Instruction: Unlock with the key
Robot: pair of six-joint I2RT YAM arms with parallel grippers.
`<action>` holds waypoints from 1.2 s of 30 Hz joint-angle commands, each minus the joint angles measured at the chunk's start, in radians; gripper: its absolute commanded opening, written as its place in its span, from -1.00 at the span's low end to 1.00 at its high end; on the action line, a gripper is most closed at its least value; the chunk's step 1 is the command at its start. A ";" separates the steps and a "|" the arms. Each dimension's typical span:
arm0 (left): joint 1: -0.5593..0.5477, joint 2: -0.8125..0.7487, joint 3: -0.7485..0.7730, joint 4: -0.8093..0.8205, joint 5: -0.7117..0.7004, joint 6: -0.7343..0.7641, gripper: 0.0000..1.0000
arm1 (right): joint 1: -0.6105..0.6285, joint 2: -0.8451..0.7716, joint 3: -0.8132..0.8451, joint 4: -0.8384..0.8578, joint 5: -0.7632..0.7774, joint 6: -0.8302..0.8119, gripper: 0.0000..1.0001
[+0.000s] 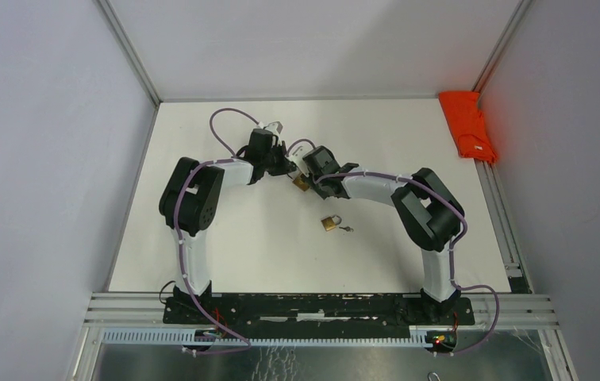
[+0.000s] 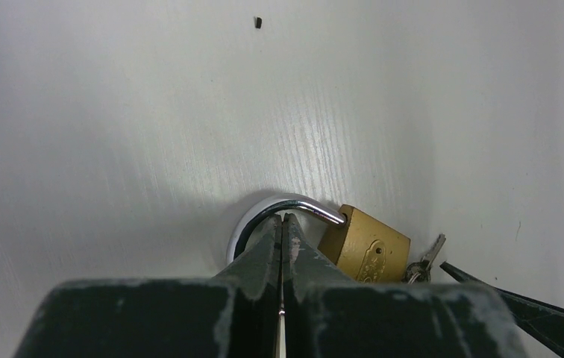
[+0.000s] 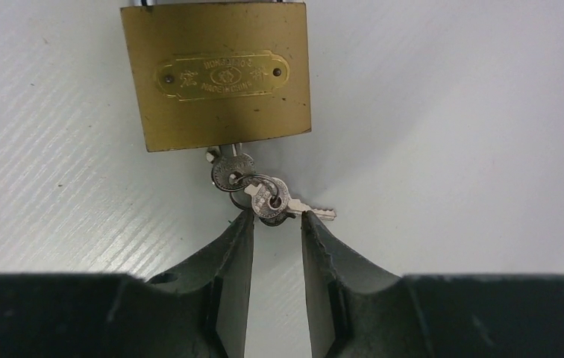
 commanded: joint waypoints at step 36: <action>-0.001 0.013 -0.013 -0.038 0.018 0.011 -0.96 | 0.044 0.037 0.059 0.068 0.008 -0.079 -0.32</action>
